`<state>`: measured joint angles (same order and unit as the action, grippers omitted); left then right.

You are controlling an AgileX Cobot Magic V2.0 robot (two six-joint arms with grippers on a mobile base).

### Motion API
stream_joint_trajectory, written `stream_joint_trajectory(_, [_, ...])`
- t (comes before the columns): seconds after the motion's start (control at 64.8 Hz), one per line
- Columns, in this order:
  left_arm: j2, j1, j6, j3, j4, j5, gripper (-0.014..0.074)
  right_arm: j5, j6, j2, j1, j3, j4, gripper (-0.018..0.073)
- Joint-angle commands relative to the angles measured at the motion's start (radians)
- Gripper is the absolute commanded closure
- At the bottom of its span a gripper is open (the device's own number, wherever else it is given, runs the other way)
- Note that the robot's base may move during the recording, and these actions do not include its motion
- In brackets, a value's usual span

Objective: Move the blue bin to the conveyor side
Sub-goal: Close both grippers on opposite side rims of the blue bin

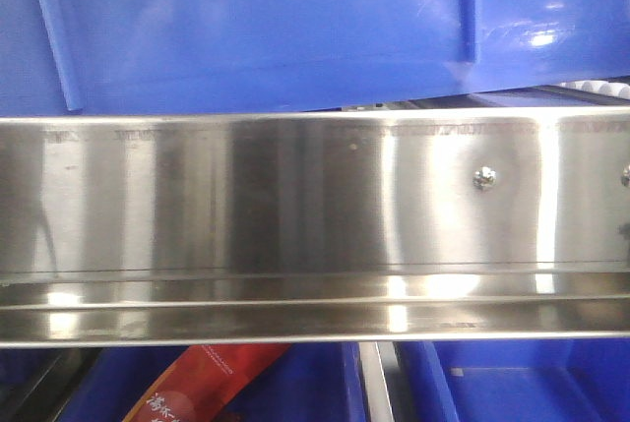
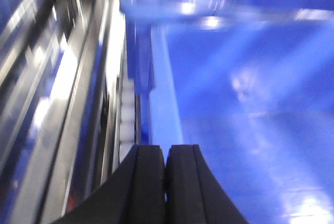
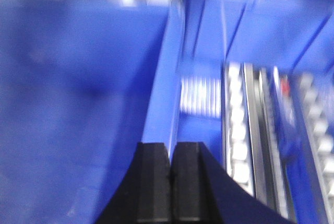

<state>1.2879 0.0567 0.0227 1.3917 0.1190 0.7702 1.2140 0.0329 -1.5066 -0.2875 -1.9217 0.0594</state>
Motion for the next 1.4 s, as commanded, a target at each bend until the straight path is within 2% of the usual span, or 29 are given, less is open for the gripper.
stream_joint_trajectory(0.0, [0.011, -0.004, 0.0, 0.009, 0.009, -0.033, 0.0614, 0.0, 0.002, -0.033, -0.003, -0.027, 0.018, 0.0624])
stream_joint_trajectory(0.231, [0.039, -0.004, 0.0, 0.009, -0.003, -0.033, 0.0614, -0.002, -0.033, -0.083, -0.003, -0.043, 0.018, 0.0624])
stream_joint_trajectory(0.278, [0.045, -0.004, 0.0, 0.009, -0.003, -0.039, 0.0614, -0.004, -0.033, -0.089, -0.003, -0.043, 0.018, 0.0596])
stream_joint_trajectory(0.432, [0.058, -0.004, 0.0, 0.009, -0.003, -0.055, 0.0614, -0.002, -0.033, -0.103, -0.003, -0.043, 0.018, 0.0312])
stream_joint_trajectory(0.509, [0.065, -0.004, 0.0, 0.009, -0.003, -0.055, 0.0614, 0.005, -0.033, -0.117, -0.003, -0.043, 0.022, 0.0232])
stream_joint_trajectory(0.601, [0.065, -0.004, 0.0, 0.009, -0.003, -0.055, 0.0613, 0.007, -0.023, -0.135, 0.009, -0.043, 0.013, 0.023])
stream_joint_trajectory(0.694, [0.065, -0.004, 0.0, 0.009, -0.01, -0.055, 0.0596, 0.007, -0.023, -0.147, 0.038, -0.043, -0.036, 0.023])
stream_joint_trajectory(0.817, [0.065, -0.004, 0.0, 0.009, -0.012, -0.055, 0.0517, 0.007, -0.023, -0.158, 0.083, -0.043, -0.126, 0.023])
stream_joint_trajectory(1.079, [0.065, -0.004, 0.0, 0.009, -0.012, -0.055, 0.0364, 0.007, -0.033, -0.158, 0.075, -0.043, -0.117, 0.0231])
stream_joint_trajectory(1.388, [0.065, -0.004, 0.0, 0.009, -0.023, -0.053, 0.0348, 0.007, -0.033, -0.192, 0.065, -0.043, -0.117, 0.0231])
